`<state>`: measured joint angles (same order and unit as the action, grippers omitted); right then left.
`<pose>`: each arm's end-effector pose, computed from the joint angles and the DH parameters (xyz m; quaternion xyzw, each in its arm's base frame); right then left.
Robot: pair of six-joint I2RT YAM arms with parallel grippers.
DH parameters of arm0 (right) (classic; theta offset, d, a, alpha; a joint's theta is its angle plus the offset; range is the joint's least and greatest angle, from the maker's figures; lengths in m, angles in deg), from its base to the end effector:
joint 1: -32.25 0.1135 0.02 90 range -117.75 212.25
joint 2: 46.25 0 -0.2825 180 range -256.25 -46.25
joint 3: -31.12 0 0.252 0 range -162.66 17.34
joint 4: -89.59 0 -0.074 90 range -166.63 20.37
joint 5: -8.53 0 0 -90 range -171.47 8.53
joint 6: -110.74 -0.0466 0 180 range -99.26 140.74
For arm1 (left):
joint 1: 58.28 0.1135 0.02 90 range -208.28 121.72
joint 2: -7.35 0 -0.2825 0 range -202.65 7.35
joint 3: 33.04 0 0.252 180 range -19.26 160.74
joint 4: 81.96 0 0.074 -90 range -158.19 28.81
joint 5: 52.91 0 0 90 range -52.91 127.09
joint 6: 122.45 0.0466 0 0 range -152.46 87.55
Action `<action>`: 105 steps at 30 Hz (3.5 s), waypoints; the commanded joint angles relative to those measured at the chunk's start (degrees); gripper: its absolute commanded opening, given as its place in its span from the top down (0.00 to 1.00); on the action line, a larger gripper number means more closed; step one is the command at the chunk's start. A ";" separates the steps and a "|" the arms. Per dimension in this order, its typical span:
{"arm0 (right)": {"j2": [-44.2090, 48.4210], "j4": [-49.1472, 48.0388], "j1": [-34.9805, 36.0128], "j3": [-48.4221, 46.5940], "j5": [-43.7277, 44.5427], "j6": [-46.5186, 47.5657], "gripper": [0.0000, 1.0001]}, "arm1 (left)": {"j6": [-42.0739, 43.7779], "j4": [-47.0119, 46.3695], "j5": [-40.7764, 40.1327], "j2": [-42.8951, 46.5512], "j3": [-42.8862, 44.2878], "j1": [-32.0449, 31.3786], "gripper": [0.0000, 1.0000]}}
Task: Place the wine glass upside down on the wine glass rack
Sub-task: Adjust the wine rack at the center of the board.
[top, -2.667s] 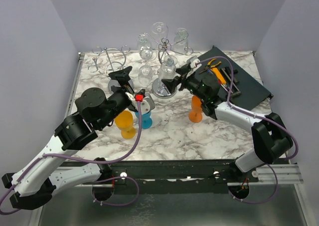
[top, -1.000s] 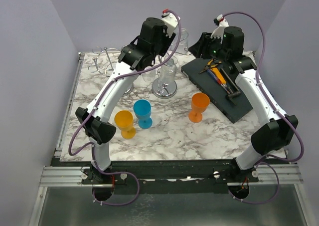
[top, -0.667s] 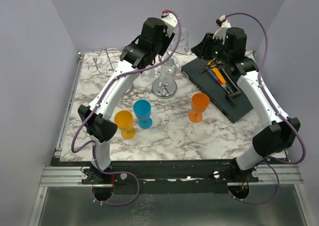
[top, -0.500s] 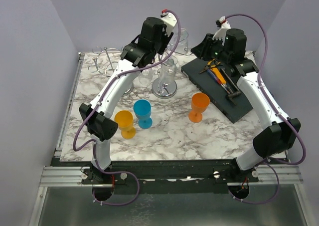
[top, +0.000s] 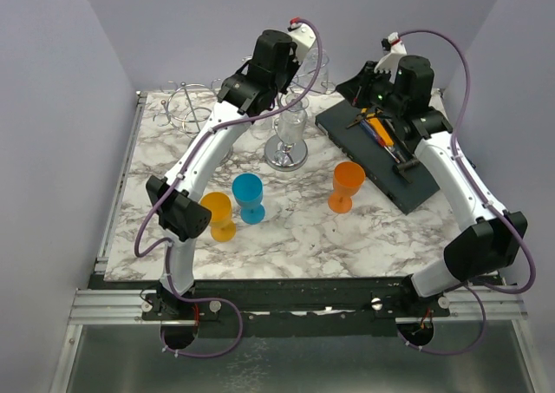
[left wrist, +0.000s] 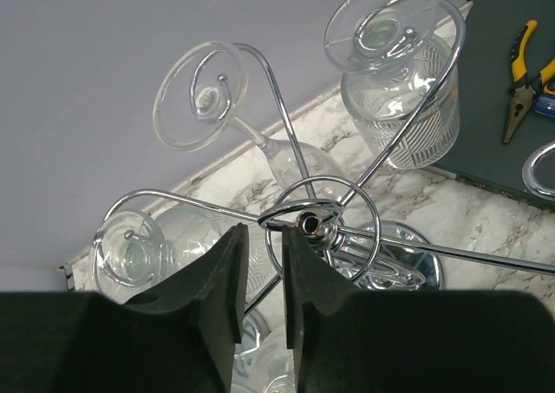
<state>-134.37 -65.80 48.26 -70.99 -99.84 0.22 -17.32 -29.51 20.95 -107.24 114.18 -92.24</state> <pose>0.3530 0.1166 0.4350 -0.0720 0.7631 0.3142 0.5602 0.3900 -0.2471 0.4660 0.2631 0.7705 0.0202 0.5803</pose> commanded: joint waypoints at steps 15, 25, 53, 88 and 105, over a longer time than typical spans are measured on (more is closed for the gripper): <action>6.58 -1.55 -0.27 5.85 -0.37 -1.75 0.71 | 1.04 -5.57 0.39 3.81 -4.94 0.30 0.78; 4.86 0.99 -2.16 0.31 -5.15 -4.15 0.51 | 1.52 -6.25 0.63 6.38 -8.40 0.31 0.79; -5.12 -7.66 -2.83 0.32 -14.08 -14.03 0.91 | 1.75 -7.56 1.80 5.53 -8.62 0.29 0.80; -0.25 -12.14 -2.56 7.04 -7.64 -18.95 0.99 | 3.67 -8.14 0.76 -1.68 1.10 0.30 0.81; -2.43 -11.05 -2.58 4.83 -6.20 -17.45 1.00 | 2.40 1.40 18.40 3.46 -0.61 2.37 0.64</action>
<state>-136.38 -76.55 45.33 -65.53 -107.27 -21.17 -14.00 -34.43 30.74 -100.22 108.65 -90.73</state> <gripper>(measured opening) 0.034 0.349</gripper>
